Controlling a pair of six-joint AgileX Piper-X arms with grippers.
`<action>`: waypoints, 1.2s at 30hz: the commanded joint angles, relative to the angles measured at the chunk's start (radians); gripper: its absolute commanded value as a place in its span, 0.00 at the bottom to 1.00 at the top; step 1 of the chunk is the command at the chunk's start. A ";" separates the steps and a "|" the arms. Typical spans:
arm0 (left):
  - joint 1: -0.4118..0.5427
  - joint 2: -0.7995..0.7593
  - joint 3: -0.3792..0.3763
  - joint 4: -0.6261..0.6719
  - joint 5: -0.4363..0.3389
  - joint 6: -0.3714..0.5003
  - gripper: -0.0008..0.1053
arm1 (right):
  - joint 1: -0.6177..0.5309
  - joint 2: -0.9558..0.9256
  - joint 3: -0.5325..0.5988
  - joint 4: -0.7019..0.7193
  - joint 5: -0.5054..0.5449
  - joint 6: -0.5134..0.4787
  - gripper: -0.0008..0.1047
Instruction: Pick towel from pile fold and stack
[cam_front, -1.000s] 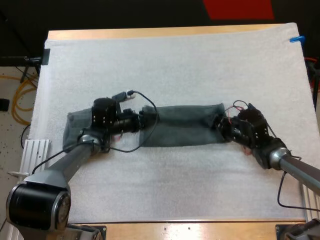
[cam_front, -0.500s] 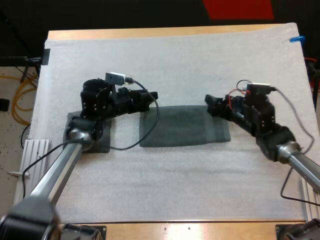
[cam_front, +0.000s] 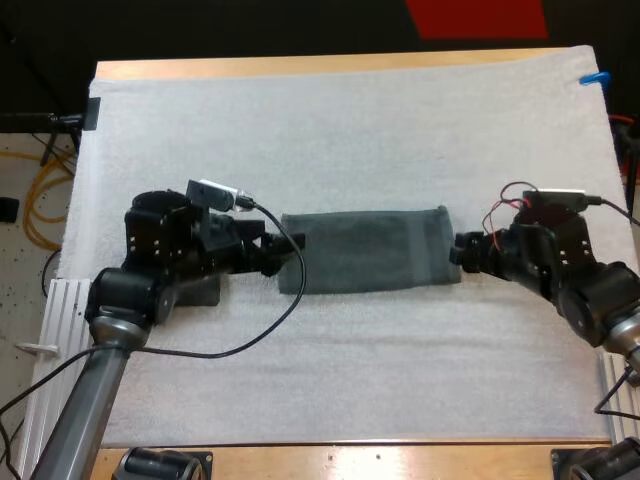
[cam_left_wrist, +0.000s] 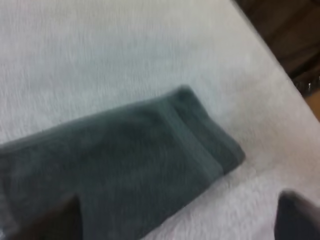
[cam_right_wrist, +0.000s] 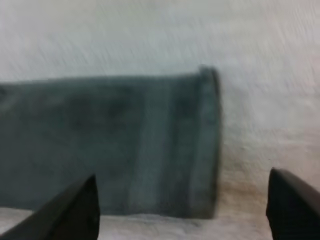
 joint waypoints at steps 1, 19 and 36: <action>0.000 -0.005 -0.007 0.024 -0.009 0.006 0.71 | -0.004 0.013 -0.007 0.016 0.013 -0.003 0.65; 0.000 -0.005 -0.007 0.050 0.011 0.006 0.71 | -0.352 0.586 -0.162 -0.154 -0.636 0.011 0.65; 0.000 -0.005 -0.007 0.050 0.012 -0.001 0.71 | -0.183 0.777 -0.252 -0.098 -0.745 0.012 0.59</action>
